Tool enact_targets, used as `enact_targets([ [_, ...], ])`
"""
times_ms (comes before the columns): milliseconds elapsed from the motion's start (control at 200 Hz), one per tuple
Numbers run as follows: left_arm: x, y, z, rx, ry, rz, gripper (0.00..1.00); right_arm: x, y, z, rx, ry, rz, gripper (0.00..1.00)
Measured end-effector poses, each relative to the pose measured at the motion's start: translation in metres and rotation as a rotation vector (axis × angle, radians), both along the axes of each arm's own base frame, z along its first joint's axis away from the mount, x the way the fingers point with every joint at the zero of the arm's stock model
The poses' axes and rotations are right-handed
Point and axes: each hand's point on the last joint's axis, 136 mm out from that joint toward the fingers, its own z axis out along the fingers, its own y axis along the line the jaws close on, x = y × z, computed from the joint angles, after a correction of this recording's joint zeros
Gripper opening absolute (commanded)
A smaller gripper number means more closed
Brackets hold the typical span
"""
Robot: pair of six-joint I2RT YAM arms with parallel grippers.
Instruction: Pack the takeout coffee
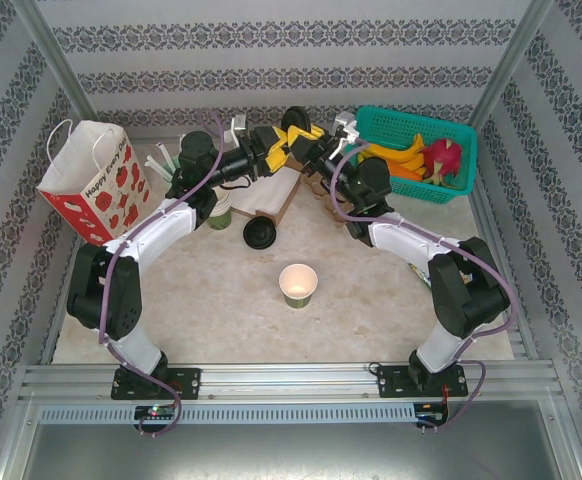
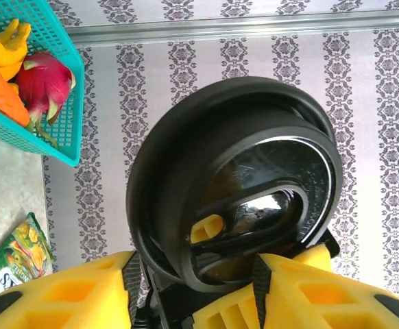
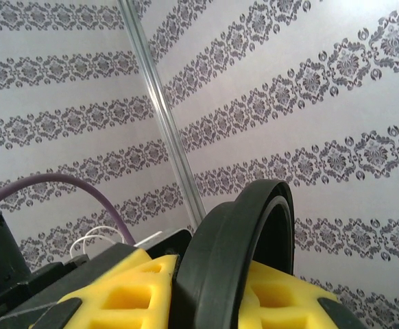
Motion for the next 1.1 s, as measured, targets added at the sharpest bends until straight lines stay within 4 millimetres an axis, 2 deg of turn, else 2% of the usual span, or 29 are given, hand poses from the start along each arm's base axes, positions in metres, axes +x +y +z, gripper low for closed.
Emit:
enact_targets([
  [185, 0.001, 0.0, -0.001, -0.011, 0.022, -0.002, 0.48, -0.004, -0.003, 0.01, 0.024, -0.042, -0.003, 0.0],
  [370, 0.002, -0.001, 0.004, -0.018, 0.018, -0.003, 0.47, -0.006, -0.002, 0.008, 0.023, -0.049, 0.004, 0.0],
  [500, 0.002, -0.001, 0.01, -0.021, 0.009, -0.003, 0.42, -0.007, 0.001, 0.002, 0.011, -0.042, 0.02, 0.0],
  [859, 0.004, 0.0, 0.001, -0.007, 0.044, -0.009, 0.31, -0.011, 0.006, 0.0, -0.007, -0.058, 0.039, 0.0],
  [1104, 0.005, 0.0, -0.002, 0.022, 0.059, -0.009, 0.28, -0.01, 0.006, -0.001, -0.01, -0.059, 0.038, 0.0],
])
